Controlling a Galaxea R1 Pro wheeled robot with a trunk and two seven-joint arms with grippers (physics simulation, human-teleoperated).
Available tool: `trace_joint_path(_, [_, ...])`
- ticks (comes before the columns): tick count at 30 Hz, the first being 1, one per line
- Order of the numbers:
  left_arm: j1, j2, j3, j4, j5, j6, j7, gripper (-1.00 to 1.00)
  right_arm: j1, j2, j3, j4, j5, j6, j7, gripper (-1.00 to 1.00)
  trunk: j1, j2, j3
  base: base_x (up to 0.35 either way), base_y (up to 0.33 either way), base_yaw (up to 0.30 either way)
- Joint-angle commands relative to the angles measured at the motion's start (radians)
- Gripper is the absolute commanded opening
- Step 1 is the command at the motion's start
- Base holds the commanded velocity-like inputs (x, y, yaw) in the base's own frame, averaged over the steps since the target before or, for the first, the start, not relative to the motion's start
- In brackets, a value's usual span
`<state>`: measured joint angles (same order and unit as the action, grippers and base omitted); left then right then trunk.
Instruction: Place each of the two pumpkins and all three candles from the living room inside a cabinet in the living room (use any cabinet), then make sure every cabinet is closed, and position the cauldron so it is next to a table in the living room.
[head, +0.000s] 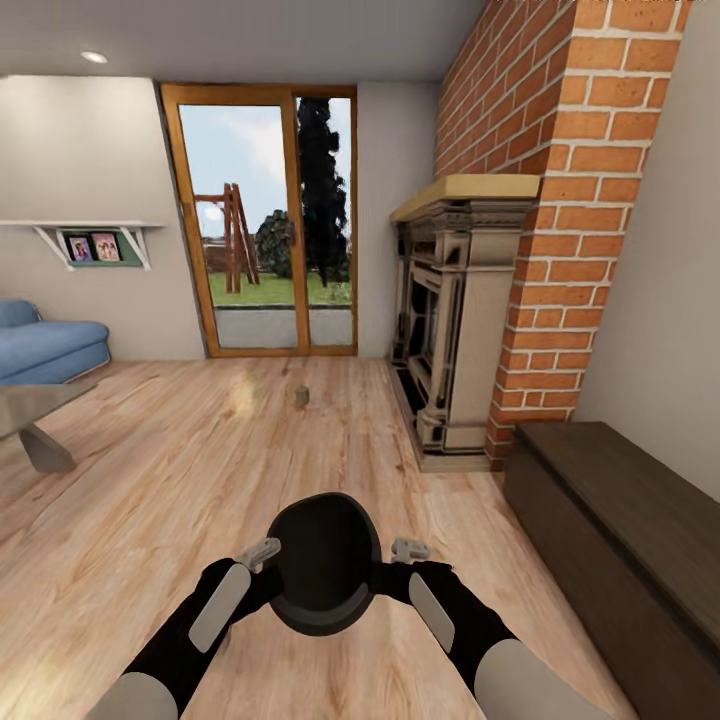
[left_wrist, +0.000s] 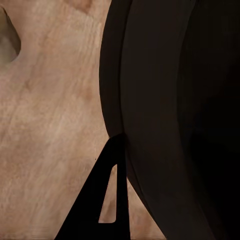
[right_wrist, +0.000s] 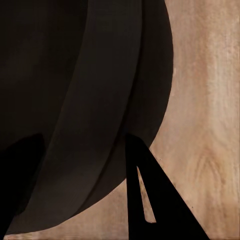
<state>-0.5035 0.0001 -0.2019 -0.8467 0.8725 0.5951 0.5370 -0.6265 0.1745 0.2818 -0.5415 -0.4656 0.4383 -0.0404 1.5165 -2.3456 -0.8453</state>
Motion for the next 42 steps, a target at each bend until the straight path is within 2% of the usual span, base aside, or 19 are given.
trace_joint_path(1, [-0.001, 0.003, -0.003, -0.003, 0.049, -0.014, 0.003, -1.00, -0.001, 0.000, 0.000, -0.002, -0.016, 0.003, -0.003, -1.00, -0.005, 0.007, 0.003, -0.273, 0.074, 0.248])
trace_joint_path(8, [-0.001, 0.003, -0.003, -0.003, 0.048, -0.014, 0.003, -1.00, -0.001, 0.000, 0.000, -0.002, -0.016, 0.003, -0.003, -1.00, -0.031, 0.056, 0.027, -0.310, 0.089, 0.167])
trace_joint_path(27, [-0.001, 0.002, -0.004, -0.003, 0.048, -0.014, 0.001, -1.00, -0.001, 0.000, 0.000, -0.002, -0.016, 0.004, -0.003, -1.00, -0.104, 0.189, 0.087, -0.316, 0.061, 0.005])
trace_joint_path(32, [-0.001, 0.002, -0.003, -0.004, 0.048, -0.014, 0.000, -1.00, -0.001, 0.000, 0.000, -0.002, -0.016, 0.004, -0.003, -1.00, -0.104, 0.189, 0.087, -0.229, 0.001, 0.048])
trace_joint_path(42, [-0.001, 0.004, -0.004, -0.019, 0.048, -0.015, 0.001, -1.00, -0.001, 0.000, 0.000, -0.002, -0.016, 0.004, -0.003, -1.00, -0.104, 0.189, 0.087, -0.118, 0.000, 0.251])
